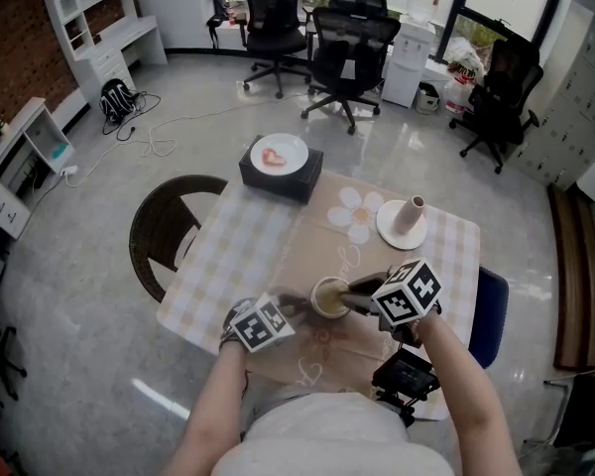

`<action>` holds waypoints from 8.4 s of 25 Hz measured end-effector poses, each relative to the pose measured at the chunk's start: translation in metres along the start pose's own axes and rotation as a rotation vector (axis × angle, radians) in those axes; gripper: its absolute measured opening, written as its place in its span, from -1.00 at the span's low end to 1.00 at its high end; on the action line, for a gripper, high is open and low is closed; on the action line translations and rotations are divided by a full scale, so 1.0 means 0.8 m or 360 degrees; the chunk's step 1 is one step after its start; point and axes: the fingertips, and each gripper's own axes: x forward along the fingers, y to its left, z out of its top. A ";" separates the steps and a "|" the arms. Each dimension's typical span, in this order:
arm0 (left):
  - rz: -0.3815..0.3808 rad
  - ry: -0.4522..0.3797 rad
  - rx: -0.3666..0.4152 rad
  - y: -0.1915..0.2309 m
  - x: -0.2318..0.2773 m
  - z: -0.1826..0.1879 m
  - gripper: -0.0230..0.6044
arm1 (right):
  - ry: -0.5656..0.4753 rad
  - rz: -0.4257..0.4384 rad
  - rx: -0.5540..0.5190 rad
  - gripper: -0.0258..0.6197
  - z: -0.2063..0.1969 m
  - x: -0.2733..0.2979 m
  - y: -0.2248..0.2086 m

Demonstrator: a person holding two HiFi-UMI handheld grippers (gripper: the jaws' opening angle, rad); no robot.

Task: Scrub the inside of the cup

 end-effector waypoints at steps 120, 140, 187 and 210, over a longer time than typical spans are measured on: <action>0.0056 -0.0037 -0.0135 -0.006 -0.008 0.004 -0.69 | 0.0019 -0.0248 -0.0275 -0.77 -0.063 -0.050 0.040; 0.0016 -0.0175 -0.0418 -0.004 -0.018 0.044 -0.72 | -0.0205 -0.0358 -0.0364 -0.77 -0.020 -0.037 0.034; 0.0067 -0.0246 -0.0936 0.064 -0.027 0.058 -0.71 | -0.0244 0.0011 -0.0064 -0.78 -0.018 -0.032 -0.004; 0.0184 0.0007 -0.0697 0.070 -0.032 0.014 -0.69 | -0.0052 0.0000 -0.0044 -0.78 -0.037 0.003 -0.013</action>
